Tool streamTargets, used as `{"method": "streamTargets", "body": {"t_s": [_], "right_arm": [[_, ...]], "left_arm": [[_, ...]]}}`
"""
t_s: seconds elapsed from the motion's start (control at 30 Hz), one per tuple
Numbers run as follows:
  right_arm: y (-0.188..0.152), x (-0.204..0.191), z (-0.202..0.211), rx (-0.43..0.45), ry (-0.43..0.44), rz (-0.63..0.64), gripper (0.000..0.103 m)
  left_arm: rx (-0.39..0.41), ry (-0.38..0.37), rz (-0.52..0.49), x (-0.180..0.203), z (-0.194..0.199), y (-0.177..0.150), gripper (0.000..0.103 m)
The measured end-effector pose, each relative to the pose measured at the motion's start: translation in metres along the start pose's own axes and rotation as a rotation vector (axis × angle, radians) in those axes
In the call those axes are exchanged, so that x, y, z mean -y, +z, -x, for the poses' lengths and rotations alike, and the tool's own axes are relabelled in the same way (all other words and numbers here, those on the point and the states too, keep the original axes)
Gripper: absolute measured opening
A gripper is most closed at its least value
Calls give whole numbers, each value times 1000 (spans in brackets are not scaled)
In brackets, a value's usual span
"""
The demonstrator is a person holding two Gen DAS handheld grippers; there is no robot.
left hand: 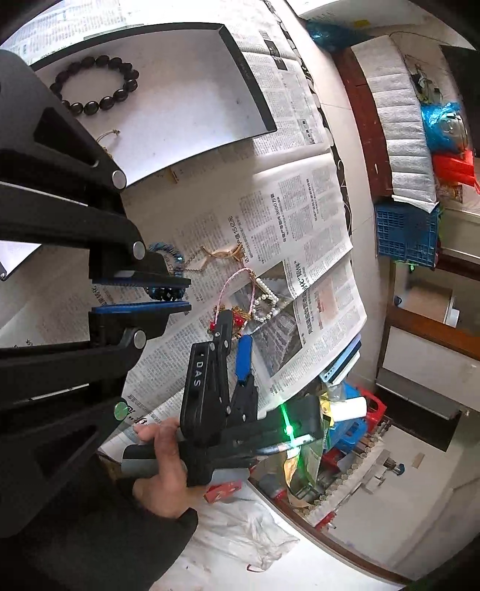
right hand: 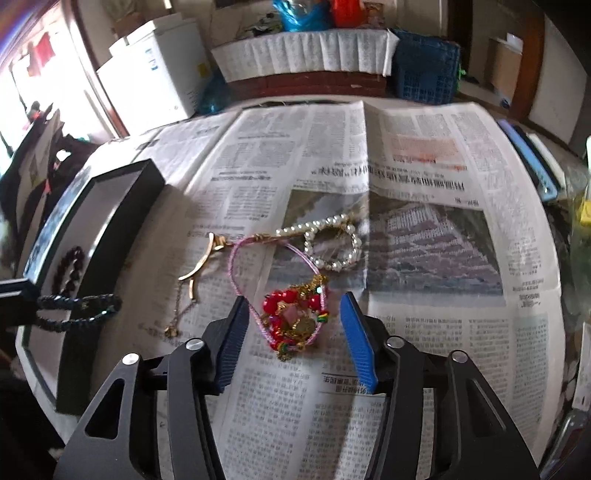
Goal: Organize jewelry
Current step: 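Close the right tool on the red-beaded charm's pink string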
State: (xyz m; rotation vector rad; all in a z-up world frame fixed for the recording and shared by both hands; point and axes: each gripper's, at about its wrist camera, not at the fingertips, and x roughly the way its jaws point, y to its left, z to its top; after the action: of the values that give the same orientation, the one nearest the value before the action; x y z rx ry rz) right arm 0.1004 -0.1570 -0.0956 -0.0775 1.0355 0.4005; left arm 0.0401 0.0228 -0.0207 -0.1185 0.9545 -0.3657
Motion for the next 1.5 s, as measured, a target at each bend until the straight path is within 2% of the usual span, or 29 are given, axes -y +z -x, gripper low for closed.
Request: {"method": "streamTargets", "body": {"t_s": [0.03, 0.17, 0.37, 0.57, 0.77, 0.87, 0.93, 1.1, 1.27, 1.3, 1.4, 1.5], "right_arm": [[-2, -1, -3, -19, 6, 14, 28], [-6, -7, 8, -14, 5, 71, 15], [-1, 0, 40, 72, 35, 47, 15], [3, 8, 58, 121, 109, -14, 12], [2, 9, 55, 105, 96, -8, 12], [-1, 8, 40, 51, 70, -7, 13], [-3, 7, 26, 16, 60, -15, 18], [-7, 10, 2, -38, 42, -41, 19], [-9, 10, 2, -30, 45, -36, 18], [-10, 10, 4, -23, 49, -32, 13], [-8, 11, 18, 14, 64, -26, 12], [-3, 11, 33, 57, 85, -31, 5]], "left_arm": [[2, 1, -1, 0, 1, 0, 7], [11, 13, 7, -5, 4, 1, 7], [25, 16, 13, -8, 7, 4, 7], [25, 19, 13, -8, 9, 3, 7], [31, 24, 18, -11, 10, 3, 7], [30, 24, 16, -11, 10, 3, 7], [27, 23, 13, -11, 10, 2, 7], [24, 25, 6, -10, 10, 1, 7], [30, 25, 10, -11, 12, 2, 7], [32, 25, 9, -11, 13, 2, 7], [36, 23, 11, -11, 14, 3, 7], [36, 21, 8, -10, 14, 3, 7]]}}
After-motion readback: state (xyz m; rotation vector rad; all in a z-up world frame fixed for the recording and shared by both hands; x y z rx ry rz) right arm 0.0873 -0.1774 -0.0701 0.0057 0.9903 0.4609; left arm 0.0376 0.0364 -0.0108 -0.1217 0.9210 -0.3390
